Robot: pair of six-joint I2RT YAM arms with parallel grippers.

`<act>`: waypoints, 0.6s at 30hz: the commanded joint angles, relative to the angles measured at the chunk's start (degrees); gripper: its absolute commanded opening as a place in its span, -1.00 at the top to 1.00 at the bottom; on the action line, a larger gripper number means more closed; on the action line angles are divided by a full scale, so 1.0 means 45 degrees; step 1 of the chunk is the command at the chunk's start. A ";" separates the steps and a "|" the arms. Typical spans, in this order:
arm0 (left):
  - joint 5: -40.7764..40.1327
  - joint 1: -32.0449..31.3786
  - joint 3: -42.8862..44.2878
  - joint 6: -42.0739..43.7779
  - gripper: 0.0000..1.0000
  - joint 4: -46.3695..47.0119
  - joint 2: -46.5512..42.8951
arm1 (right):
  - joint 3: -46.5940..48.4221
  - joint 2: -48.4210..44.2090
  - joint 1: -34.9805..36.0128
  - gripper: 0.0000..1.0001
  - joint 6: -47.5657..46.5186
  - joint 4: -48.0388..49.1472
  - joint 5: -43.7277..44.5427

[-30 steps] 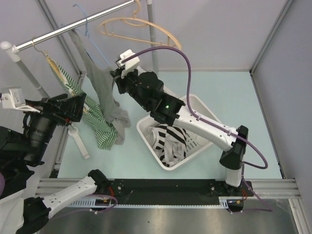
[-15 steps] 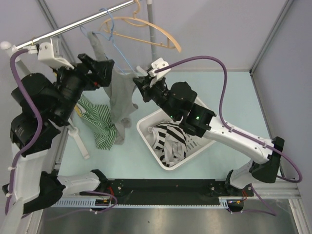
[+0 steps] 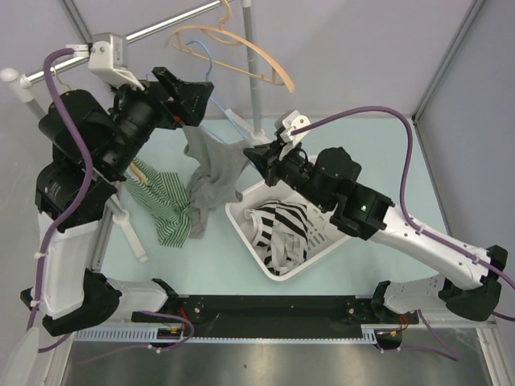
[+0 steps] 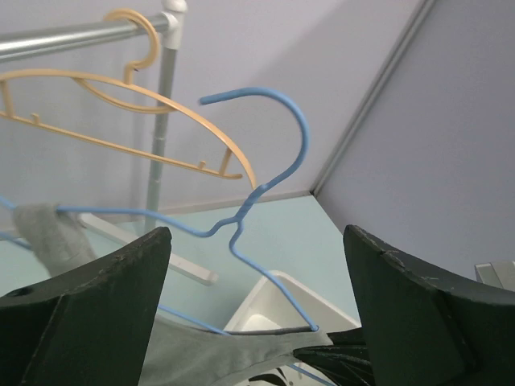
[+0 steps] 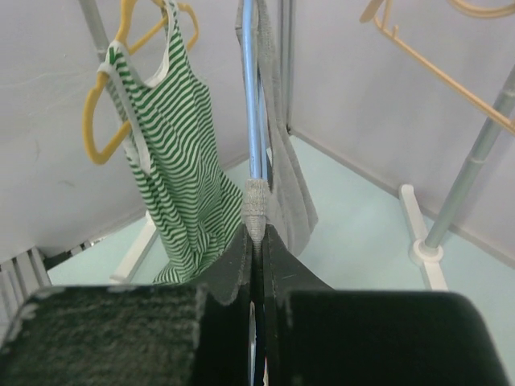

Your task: Remove the tank top from the hanger

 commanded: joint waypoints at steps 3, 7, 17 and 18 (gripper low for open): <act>0.1724 0.0100 -0.0529 0.0261 -0.78 0.0742 0.0532 | -0.0598 -0.1205 -0.0150 1.00 0.0375 -0.0121 -0.0730; 0.2212 0.0119 -0.1115 0.0163 -0.68 0.0878 0.0591 | -0.0814 -0.1537 -0.0365 1.00 0.0434 -0.0199 -0.1236; 0.2778 0.0119 -0.1332 0.1157 0.34 0.0723 0.1117 | -0.0932 -0.2026 -0.0541 1.00 0.0610 -0.0608 -0.2390; 0.2702 0.0100 -0.1253 0.1236 0.54 0.0684 0.1176 | -0.0893 -0.2045 -0.0579 1.00 0.0552 -0.0686 -0.2448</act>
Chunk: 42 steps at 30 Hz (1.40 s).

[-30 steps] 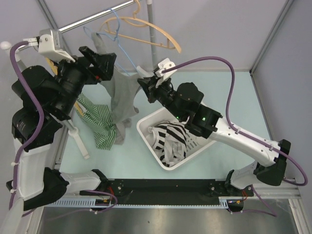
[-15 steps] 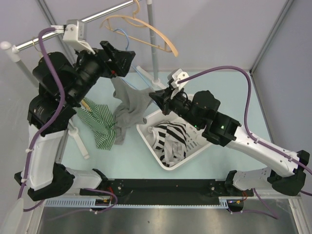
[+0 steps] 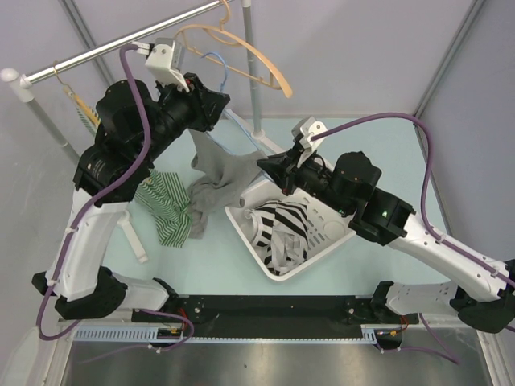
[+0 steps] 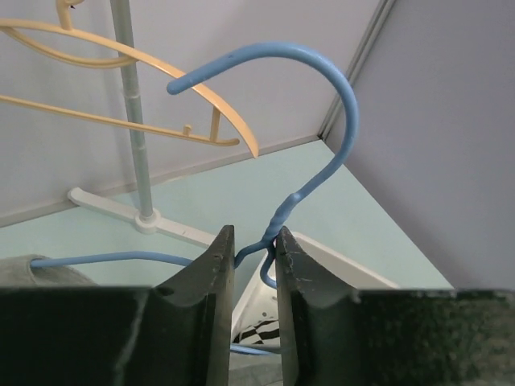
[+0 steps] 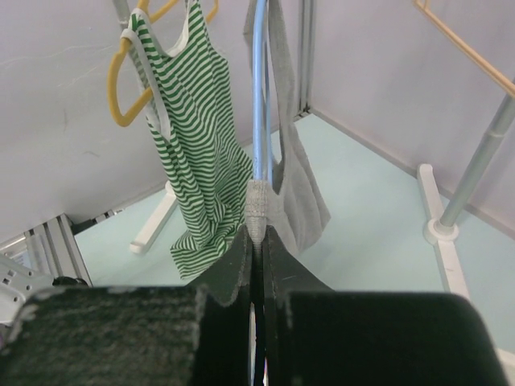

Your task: Remove the tank top from the hanger

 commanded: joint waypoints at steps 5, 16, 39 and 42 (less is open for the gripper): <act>0.0003 -0.0022 0.0570 0.1001 1.00 0.0037 0.0542 | 0.0424 -0.0438 -0.0128 1.00 -0.0061 0.0236 -0.0973; 0.0155 -0.0061 -0.0346 0.1059 0.75 0.1343 -0.0297 | 0.0815 -0.0145 -0.0246 1.00 -0.0002 0.0176 -0.1578; 0.1233 -0.0061 -0.2924 0.1196 -0.05 0.1580 -0.1606 | 0.0972 -0.0340 -0.0441 1.00 0.1111 0.0762 -0.1305; 0.1115 -0.0061 -0.3101 0.1333 -0.07 0.1541 -0.1860 | 0.0875 -0.0418 -0.0500 1.00 0.1170 0.0722 -0.1305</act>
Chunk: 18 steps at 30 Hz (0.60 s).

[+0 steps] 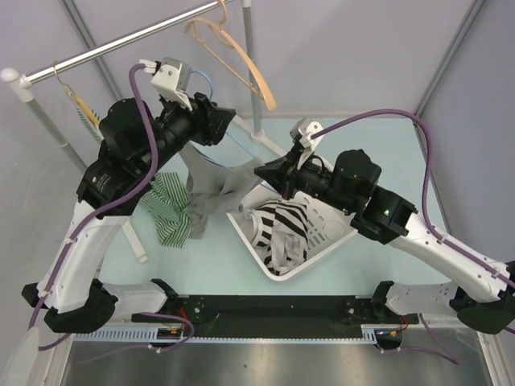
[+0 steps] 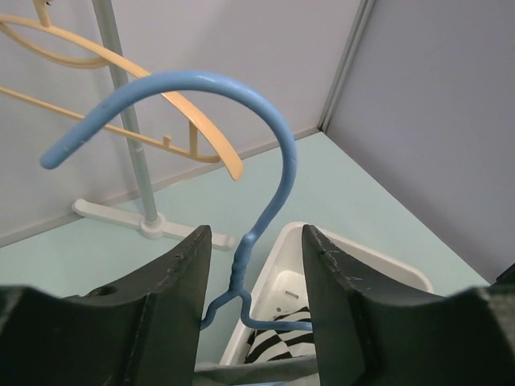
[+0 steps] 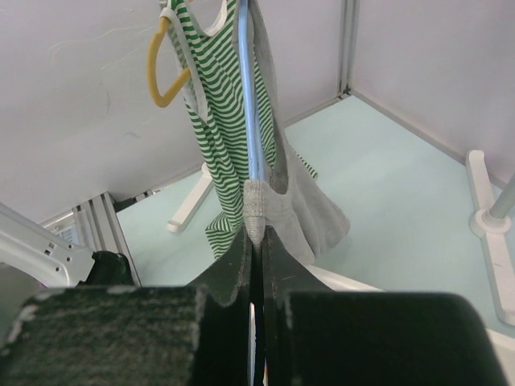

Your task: Remove the tank top from the hanger

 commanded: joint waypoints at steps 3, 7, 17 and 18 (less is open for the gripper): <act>0.0488 -0.0037 -0.0396 0.0148 0.06 -0.0154 -0.0486 | 0.0665 -0.0423 -0.0160 1.00 0.0451 0.1504 0.0118; 0.0488 -0.0037 -0.0669 0.0148 0.17 -0.0174 -0.0506 | 0.0762 -0.0443 -0.0160 1.00 0.0589 0.1642 0.0215; -0.0467 -0.0037 -0.0379 0.0598 0.98 -0.0232 -0.0487 | 0.1212 -0.0404 -0.0355 1.00 0.1584 0.1700 -0.0214; -0.0585 -0.0037 -0.0242 0.0462 1.00 -0.0213 -0.0428 | 0.1212 -0.0404 -0.0394 1.00 0.1604 0.1681 -0.0273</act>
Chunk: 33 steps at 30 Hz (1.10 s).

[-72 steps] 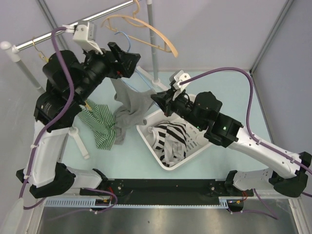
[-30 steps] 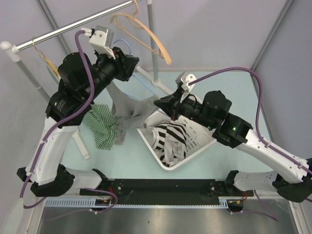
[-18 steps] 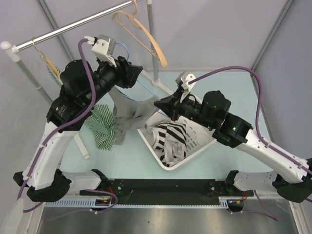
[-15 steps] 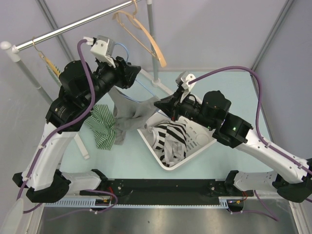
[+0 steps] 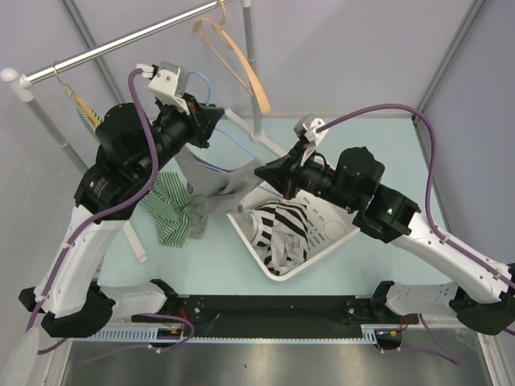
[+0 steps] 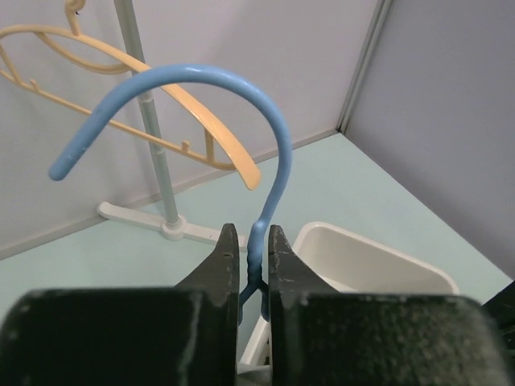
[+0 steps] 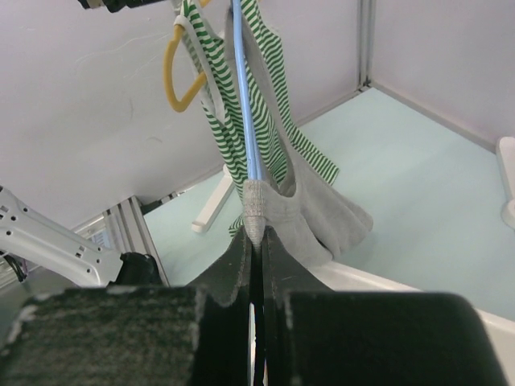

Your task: Remove the tank top from the hanger

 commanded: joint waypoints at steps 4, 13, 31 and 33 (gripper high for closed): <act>-0.0963 -0.0105 0.1273 -0.0478 1.00 -0.0514 0.0433 | 0.0993 -0.0307 -0.0166 0.65 0.0580 0.1364 0.0615; -0.2738 -0.0105 0.2525 0.0361 1.00 -0.0339 0.0942 | 0.0564 -0.1301 -0.0166 -0.52 0.0890 -0.0727 0.2511; -0.6705 -0.0593 0.1900 0.2490 1.00 0.1183 0.0883 | 0.4468 0.2558 0.3154 -0.30 0.1576 -0.1608 0.8860; -0.6958 -0.0671 0.1705 0.2685 1.00 0.1340 0.0864 | 0.5420 0.3245 0.3194 -0.23 0.1576 -0.1723 0.8976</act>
